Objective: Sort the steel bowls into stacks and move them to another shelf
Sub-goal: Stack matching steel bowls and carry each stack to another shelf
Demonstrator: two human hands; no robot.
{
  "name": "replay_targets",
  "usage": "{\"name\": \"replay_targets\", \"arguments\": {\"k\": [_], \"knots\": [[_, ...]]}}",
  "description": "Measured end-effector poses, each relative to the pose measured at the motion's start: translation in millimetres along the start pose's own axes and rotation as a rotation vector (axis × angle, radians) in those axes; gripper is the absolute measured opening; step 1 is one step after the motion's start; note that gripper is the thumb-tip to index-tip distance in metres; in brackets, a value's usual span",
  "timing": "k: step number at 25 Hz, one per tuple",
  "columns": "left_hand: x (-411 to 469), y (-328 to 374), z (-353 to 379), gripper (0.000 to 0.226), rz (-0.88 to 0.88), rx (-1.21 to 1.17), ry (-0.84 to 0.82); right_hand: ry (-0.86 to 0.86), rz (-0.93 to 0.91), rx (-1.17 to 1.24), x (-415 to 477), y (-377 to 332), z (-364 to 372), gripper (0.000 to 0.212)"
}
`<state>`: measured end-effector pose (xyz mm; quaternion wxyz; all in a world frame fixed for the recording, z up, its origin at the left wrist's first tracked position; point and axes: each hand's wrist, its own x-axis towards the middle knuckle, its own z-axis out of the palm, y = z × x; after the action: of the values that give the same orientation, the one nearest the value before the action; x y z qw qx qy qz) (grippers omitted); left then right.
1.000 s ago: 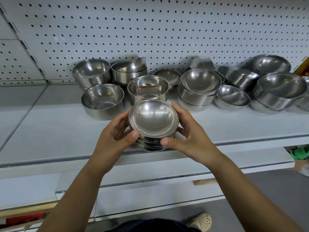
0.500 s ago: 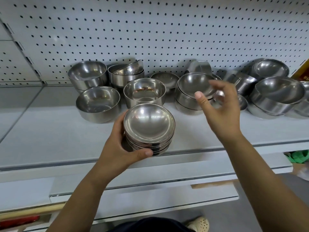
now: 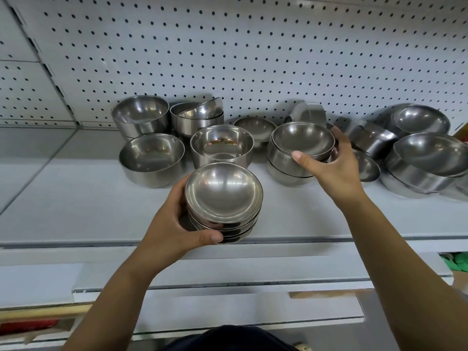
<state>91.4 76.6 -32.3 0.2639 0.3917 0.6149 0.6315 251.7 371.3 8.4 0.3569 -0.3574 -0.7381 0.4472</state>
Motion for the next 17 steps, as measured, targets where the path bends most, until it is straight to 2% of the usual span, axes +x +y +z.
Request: {"name": "replay_targets", "arguments": {"k": [2, 6, 8, 12, 15, 17], "knots": [[-0.5, 0.9, 0.2, 0.108, -0.002, 0.007, 0.004, 0.020, 0.002, 0.012, 0.5, -1.2, -0.2, 0.112], [-0.3, -0.4, 0.0, 0.108, 0.008, 0.007, 0.001, 0.044, -0.027, 0.053, 1.1, -14.1, 0.1, 0.085], [0.4, -1.0, 0.5, 0.109, 0.009, 0.000, -0.004, 0.066, -0.060, 0.074, -3.1, -25.6, 0.8, 0.082], [1.8, -3.5, -2.7, 0.113, 0.010, -0.011, -0.030, 0.081, -0.167, 0.220, -27.7, -54.9, 8.4, 0.095], [2.9, -5.3, -6.8, 0.120, 0.002, -0.029, -0.073, -0.002, -0.226, 0.327, -59.9, -70.8, 22.0, 0.113], [4.2, -5.8, -10.4, 0.115, 0.011, -0.046, -0.088, -0.067, -0.211, 0.362, -82.3, -75.6, 32.8, 0.115]]}}
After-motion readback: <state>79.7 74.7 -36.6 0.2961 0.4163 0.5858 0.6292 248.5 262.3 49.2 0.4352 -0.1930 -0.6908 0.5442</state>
